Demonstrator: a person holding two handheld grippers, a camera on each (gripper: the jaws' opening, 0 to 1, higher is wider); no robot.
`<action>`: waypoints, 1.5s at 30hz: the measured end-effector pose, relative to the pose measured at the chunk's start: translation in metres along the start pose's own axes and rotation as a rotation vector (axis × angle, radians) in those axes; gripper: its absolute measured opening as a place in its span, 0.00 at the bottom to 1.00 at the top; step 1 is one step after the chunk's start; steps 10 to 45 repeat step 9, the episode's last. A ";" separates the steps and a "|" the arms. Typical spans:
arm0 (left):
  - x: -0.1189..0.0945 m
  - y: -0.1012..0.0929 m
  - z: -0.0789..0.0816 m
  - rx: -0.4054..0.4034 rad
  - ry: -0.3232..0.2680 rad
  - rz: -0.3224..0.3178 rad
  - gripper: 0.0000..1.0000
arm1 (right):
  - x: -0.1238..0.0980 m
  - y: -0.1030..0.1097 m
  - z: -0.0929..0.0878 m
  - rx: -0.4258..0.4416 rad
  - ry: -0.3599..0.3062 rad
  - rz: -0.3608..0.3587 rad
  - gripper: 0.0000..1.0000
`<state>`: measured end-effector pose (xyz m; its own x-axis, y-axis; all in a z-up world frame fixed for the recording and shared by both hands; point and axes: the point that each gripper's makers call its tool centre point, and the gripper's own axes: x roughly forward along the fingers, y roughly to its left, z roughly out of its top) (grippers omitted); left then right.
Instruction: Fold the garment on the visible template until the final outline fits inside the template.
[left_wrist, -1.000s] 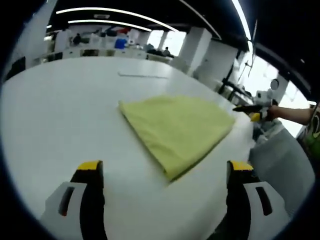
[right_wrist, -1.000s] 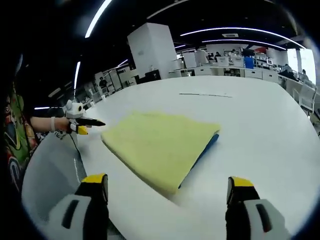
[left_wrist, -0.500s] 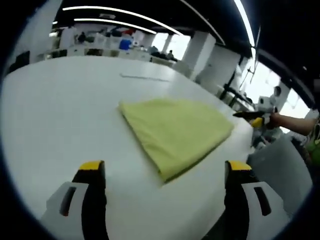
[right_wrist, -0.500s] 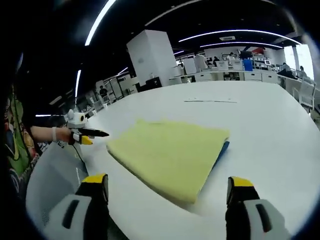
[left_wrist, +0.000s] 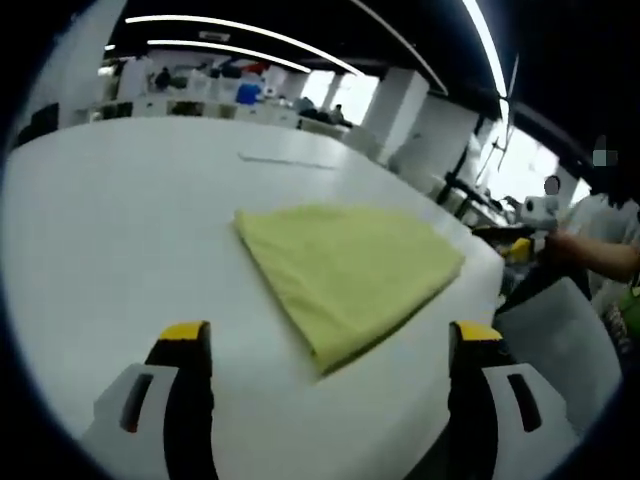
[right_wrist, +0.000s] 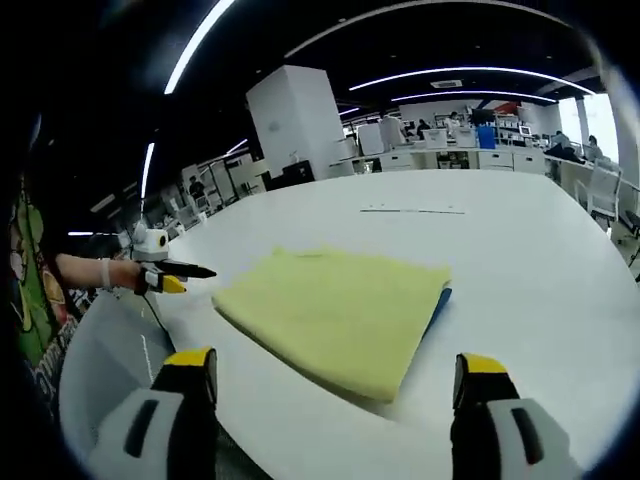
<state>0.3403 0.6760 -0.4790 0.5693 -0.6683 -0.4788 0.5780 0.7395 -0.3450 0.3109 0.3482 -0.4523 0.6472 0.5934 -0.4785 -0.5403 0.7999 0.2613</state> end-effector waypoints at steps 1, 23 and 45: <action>-0.001 -0.002 0.003 0.005 -0.005 0.011 0.95 | 0.001 -0.001 -0.001 -0.012 0.002 0.001 0.99; 0.004 -0.016 0.014 -0.016 0.003 0.185 0.93 | 0.003 -0.019 0.000 0.001 -0.075 0.081 0.99; 0.004 -0.016 0.014 -0.016 0.003 0.185 0.93 | 0.003 -0.019 0.000 0.001 -0.075 0.081 0.99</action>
